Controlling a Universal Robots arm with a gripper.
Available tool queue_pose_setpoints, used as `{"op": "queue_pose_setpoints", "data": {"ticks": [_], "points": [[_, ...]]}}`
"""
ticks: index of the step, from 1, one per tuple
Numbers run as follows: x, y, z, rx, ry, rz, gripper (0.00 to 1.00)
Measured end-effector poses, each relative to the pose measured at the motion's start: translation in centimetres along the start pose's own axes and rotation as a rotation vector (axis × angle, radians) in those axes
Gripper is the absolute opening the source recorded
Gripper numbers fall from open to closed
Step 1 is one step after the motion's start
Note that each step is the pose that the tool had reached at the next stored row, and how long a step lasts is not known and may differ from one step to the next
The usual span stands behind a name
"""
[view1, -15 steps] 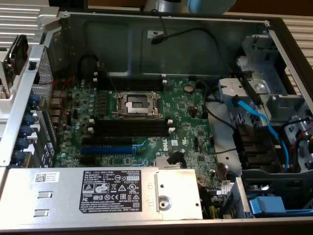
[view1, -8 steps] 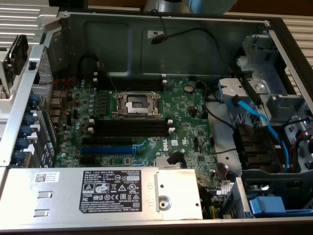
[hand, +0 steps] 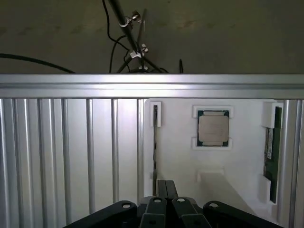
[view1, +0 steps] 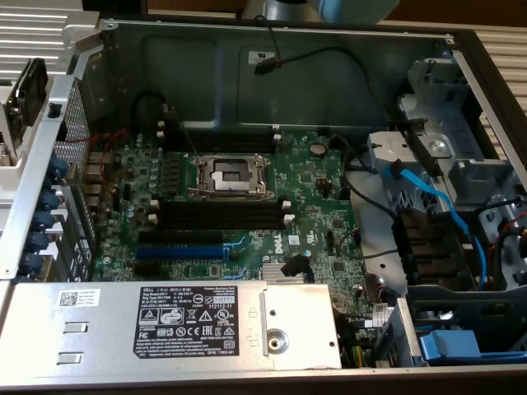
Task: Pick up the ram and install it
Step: 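Pick up the ram and move it above insertion slot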
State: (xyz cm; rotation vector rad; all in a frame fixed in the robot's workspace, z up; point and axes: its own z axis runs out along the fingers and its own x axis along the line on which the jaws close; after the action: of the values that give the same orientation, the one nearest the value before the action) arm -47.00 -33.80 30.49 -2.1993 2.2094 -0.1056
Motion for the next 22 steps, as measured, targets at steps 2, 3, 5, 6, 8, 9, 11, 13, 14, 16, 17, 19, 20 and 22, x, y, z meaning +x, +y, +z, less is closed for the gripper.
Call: {"op": "queue_pose_setpoints", "data": {"ticks": [2,3,5,6,8,9,11,13,14,16,17,19,20,22], "points": [[0.0,0.02,0.31,0.0003,-0.0017,-0.020,0.11],[0.0,0.03,0.46,0.0004,-0.0028,-0.030,0.11],[0.0,0.04,0.74,0.0009,-0.0054,-0.050,0.11],[-0.1,0.05,0.87,0.0010,-0.0063,-0.056,0.11],[-0.4,0.06,1.14,0.0007,-0.0070,-0.061,0.11],[-0.6,0.08,1.29,0.0008,-0.0078,-0.061,0.11],[-1.1,0.10,1.56,0.0010,-0.0098,-0.062,0.11],[-1.4,0.25,1.85,0.0012,-0.0120,-0.062,0.11],[-1.5,0.39,2.00,0.0009,-0.0125,-0.062,0.11],[-1.6,0.73,2.30,0.0011,-0.0144,-0.062,0.11],[-1.7,0.90,2.47,0.0012,-0.0154,-0.063,0.11],[-1.7,1.21,2.82,0.0011,-0.0168,-0.064,0.11],[-1.7,1.32,2.98,0.0010,-0.0175,-0.064,0.11],[-1.7,1.55,3.29,0.0000,-0.0188,-0.064,0.11]]}}
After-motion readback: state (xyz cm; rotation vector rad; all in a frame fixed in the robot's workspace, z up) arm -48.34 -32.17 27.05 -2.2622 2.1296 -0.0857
